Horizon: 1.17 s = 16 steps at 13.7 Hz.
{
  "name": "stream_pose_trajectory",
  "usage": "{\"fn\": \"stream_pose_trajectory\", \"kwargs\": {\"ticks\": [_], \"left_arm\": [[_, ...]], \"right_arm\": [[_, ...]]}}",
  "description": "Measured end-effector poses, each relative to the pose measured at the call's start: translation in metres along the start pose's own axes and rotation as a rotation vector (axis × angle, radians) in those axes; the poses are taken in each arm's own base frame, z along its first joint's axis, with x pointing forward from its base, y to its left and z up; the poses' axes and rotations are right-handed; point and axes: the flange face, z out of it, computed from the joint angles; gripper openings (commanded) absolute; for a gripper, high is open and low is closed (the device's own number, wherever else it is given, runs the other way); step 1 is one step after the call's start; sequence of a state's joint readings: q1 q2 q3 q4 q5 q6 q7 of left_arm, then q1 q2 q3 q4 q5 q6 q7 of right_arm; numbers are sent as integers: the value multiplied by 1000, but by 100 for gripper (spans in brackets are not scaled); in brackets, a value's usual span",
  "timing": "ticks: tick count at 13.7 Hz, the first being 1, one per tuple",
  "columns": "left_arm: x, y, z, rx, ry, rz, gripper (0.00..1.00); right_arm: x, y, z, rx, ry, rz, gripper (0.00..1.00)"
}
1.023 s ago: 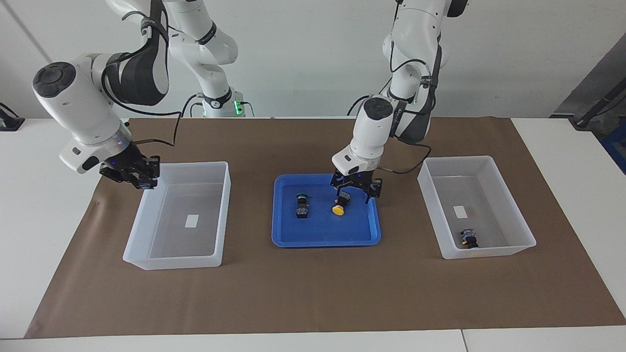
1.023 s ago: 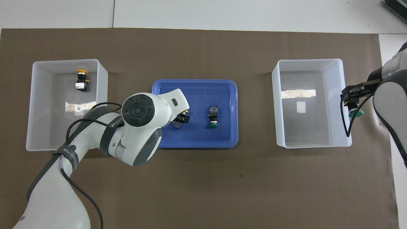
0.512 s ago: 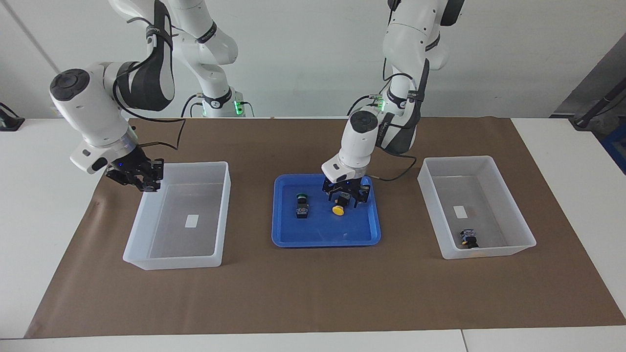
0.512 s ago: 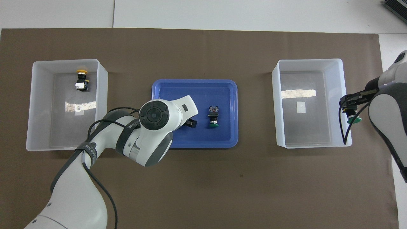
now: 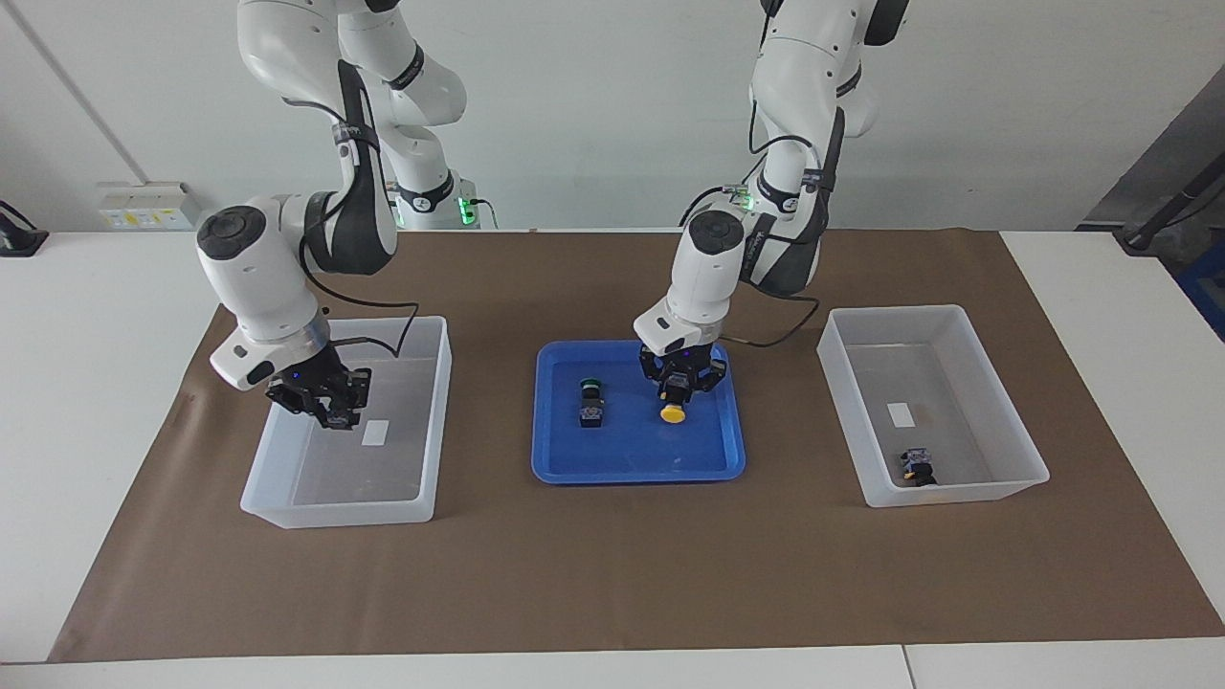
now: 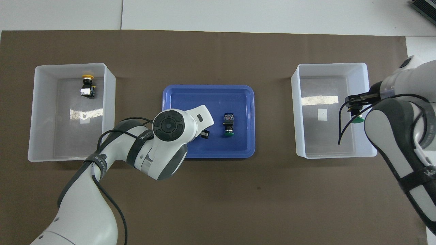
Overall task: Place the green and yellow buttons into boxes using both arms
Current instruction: 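Carry the yellow button into the left bin and open the left gripper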
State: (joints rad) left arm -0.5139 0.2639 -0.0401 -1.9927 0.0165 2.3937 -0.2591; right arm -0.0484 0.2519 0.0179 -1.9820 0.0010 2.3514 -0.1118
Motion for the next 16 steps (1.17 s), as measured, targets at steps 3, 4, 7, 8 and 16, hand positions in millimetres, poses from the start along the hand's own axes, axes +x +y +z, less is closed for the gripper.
{"fn": "stream_pose_trajectory", "kwargs": {"ticks": [3,4,7,8,16], "left_arm": [[6,-40,-52,8,30,-66,0],[9,-57,-63,11,41,-93,0],[20,-115,-80,24,65,-189,0],[22,-135,-83,29,71,-221,0],[29,-307,-108,82,127,-366,0]], "right_arm": [[-7,-2,16,1,-4,40,60],[-8,-4,19,1,6,46,90],[-10,-6,22,1,12,48,100],[-8,-6,19,0,20,48,100],[22,-31,-78,5,5,3,100]]}}
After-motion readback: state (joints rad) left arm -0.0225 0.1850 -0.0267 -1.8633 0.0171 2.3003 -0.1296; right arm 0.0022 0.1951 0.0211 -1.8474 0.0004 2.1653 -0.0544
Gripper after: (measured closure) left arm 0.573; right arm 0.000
